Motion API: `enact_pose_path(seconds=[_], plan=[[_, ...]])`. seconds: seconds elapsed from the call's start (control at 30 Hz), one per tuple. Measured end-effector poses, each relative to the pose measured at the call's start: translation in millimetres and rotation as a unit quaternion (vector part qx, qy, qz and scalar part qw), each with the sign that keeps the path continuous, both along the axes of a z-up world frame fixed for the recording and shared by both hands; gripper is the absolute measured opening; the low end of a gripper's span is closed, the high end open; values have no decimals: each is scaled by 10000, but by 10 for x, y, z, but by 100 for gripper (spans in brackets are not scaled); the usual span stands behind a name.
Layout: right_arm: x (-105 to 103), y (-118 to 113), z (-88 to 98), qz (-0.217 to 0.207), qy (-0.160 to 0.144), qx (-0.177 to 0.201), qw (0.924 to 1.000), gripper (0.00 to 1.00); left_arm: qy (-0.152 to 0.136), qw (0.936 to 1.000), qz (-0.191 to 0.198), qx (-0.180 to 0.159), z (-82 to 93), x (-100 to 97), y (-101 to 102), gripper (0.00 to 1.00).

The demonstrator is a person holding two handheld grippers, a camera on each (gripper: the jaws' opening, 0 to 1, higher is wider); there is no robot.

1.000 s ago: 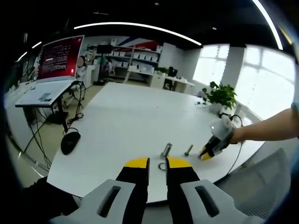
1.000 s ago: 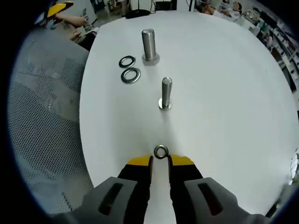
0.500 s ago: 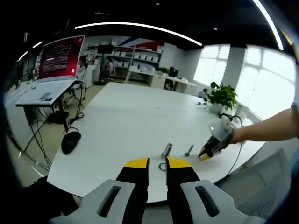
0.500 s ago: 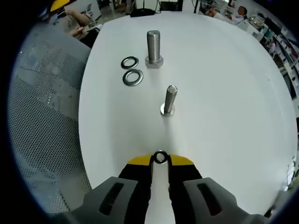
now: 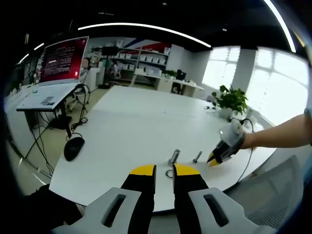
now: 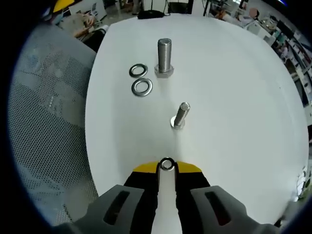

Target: Place the washer onto the threaded stud by aligning its center hole with the stud, sliding it down to the base, and recovering from edge contact or off-axis alignment until the washer reaches the visible bottom stop.

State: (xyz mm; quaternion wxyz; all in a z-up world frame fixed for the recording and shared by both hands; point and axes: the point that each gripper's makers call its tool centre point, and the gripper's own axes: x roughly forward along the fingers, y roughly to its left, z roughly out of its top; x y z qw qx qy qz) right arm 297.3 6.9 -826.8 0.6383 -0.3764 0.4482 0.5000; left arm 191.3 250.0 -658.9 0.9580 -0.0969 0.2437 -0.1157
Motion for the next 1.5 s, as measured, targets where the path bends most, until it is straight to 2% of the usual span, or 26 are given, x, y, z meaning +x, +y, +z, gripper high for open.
enact_pose_path(seconds=[0.6,0.67,0.73,0.8,1.0,1.5], plan=[[205,312,449,-107,-536,425,9976,12,-2,10000,-26,-7,-1,0,-4,11],[218,328,473,-114,-545,449,9974,12,85,10000,-35,6,-32,-4,-3,11],[231,345,503,-109,-569,474,9972,12,-10,10000,-47,-4,0,3,-8,11],[227,369,527,-91,-562,494,9972,12,13,10000,-41,-16,-3,-1,-8,11],[230,450,547,10,-559,477,9973,12,13,10000,-52,4,-3,-3,-10,11],[257,479,403,150,-431,165,9988,12,8,10000,-87,27,-4,-1,-17,11]])
